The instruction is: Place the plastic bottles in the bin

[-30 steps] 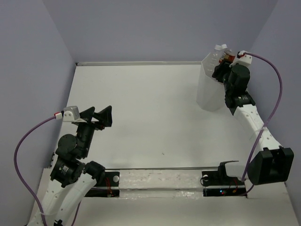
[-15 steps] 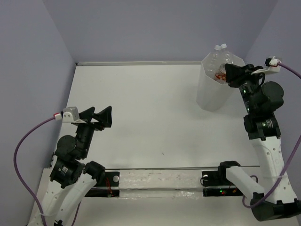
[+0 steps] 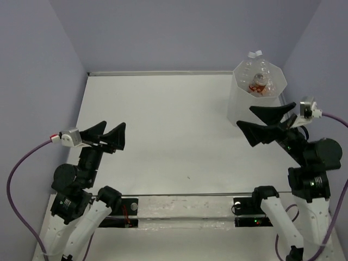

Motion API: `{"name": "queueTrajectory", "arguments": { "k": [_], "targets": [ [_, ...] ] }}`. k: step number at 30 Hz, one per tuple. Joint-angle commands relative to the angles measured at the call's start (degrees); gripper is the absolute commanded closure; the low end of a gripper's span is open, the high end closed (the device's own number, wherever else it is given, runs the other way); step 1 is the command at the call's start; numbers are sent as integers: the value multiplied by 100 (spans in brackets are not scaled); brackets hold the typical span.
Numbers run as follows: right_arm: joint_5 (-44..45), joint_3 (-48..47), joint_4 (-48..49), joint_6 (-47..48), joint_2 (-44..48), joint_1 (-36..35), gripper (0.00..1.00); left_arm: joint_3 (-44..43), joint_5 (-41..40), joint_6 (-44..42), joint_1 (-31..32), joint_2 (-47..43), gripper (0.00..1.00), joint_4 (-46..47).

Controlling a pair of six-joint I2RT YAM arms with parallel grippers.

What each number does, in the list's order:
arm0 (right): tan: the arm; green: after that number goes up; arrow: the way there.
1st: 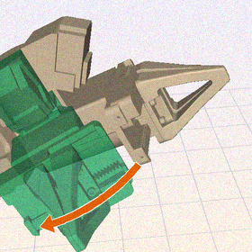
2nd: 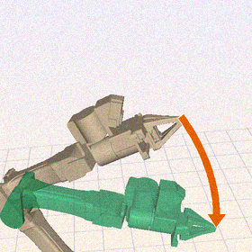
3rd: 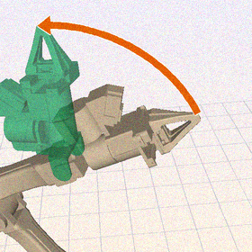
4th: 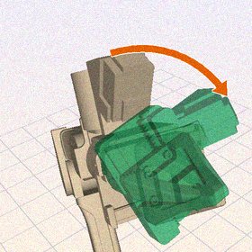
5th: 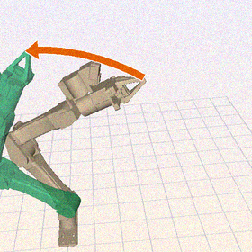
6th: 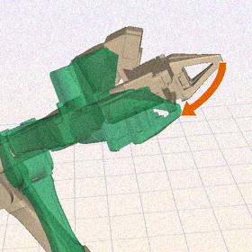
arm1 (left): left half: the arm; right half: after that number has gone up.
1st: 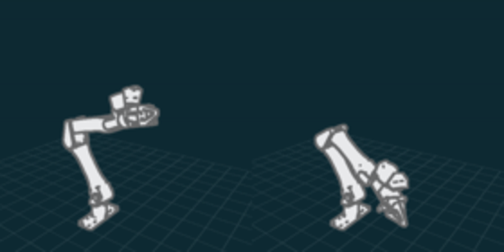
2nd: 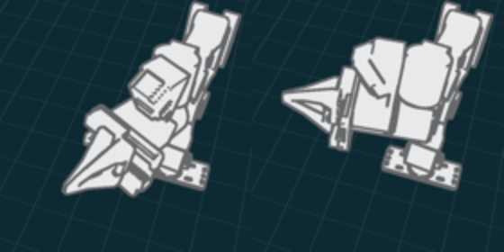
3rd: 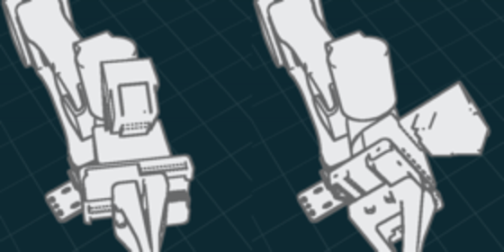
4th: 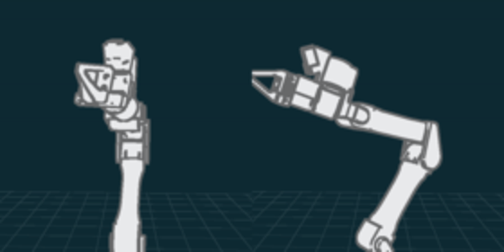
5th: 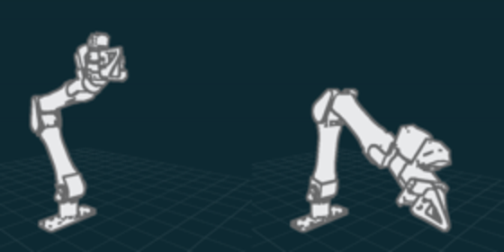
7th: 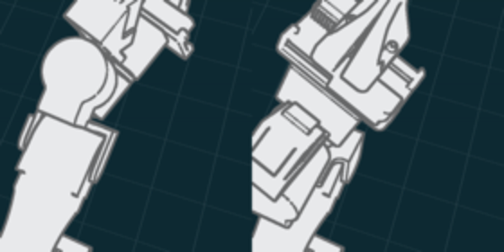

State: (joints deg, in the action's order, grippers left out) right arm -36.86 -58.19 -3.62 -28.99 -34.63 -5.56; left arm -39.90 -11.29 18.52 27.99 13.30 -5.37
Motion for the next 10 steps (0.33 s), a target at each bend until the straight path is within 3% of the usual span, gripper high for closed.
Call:
{"name": "queueTrajectory", "arguments": {
  "k": [1, 7, 10],
  "targets": [
    [318, 299, 300, -80, 1133, 38, 0, -571, 373, -94, -13, -47, 1, 493],
    [1636, 756, 81, 43, 1906, 38, 0, -721, 522, -244, -21, -21, 1, 642],
    [1621, 783, 89, -18, 1934, 38, 0, -703, 523, -165, -21, 58, 1, 616]
  ]
}}
